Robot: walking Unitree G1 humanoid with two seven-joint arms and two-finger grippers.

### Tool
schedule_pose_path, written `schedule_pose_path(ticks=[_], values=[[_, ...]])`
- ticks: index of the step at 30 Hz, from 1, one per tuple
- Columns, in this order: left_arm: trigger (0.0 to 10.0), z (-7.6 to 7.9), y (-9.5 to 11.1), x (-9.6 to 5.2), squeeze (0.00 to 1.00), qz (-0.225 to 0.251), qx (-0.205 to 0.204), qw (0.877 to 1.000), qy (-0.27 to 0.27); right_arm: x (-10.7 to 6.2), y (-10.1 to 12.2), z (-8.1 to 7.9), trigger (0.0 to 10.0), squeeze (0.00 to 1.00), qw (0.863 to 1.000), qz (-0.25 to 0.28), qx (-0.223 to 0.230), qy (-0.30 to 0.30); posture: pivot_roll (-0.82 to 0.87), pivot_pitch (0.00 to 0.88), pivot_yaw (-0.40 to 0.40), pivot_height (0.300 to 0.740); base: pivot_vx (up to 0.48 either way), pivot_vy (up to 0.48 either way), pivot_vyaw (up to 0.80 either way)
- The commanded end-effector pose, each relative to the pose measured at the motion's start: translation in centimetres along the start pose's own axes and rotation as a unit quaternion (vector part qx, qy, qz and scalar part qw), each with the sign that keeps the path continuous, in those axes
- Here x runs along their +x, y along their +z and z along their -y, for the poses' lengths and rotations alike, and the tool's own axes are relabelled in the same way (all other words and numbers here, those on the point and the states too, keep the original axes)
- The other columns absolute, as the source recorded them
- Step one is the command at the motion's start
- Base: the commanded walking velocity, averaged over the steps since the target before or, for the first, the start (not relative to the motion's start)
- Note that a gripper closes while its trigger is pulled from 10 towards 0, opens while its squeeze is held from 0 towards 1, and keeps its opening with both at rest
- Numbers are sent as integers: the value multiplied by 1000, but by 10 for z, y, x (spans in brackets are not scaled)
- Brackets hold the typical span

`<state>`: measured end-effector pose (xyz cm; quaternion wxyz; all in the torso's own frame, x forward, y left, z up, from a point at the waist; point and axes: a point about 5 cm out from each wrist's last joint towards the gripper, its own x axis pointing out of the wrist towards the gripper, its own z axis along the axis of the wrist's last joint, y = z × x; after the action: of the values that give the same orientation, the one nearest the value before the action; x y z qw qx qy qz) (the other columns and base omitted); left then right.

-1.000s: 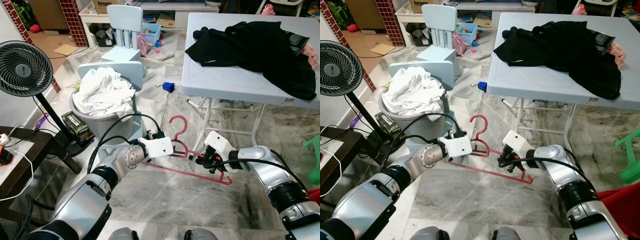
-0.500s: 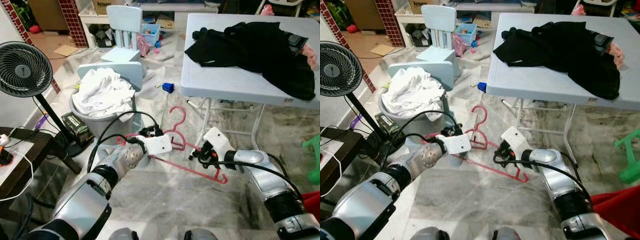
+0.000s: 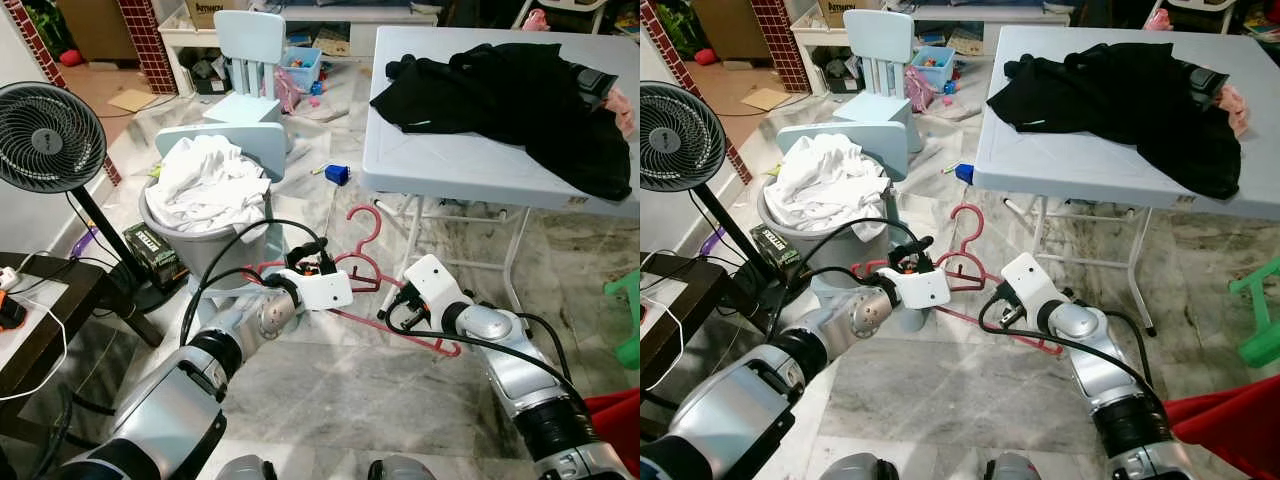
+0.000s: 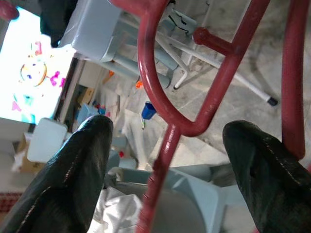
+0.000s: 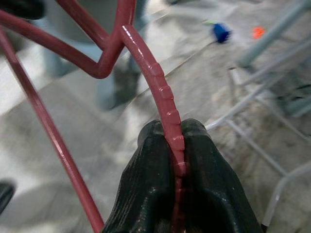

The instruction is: Hang hanger

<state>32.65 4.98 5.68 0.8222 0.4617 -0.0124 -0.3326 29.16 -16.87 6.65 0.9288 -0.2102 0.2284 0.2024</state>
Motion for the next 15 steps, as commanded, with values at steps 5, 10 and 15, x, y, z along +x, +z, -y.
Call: schedule_pose_path(ticks=[5, 10, 15], values=[[10000, 18, 7, -1, 525, 21, 17, 1000, -14, -7, 32, 35, 0, 0, 986, 86, 43, -134, -93, 0, 36, 740, 0, 0, 0], [10000, 9, 14, 2, 0, 40, -39, 998, 11, -5, 25, 41, 0, 0, 984, 70, 36, -161, -94, 0, 35, 740, 0, 0, 0], [10000, 12, 30, 3, 0, 90, -43, 995, -11, 2, 6, 25, 0, 0, 994, 18, -19, -103, -93, 0, 32, 740, 0, 0, 0]])
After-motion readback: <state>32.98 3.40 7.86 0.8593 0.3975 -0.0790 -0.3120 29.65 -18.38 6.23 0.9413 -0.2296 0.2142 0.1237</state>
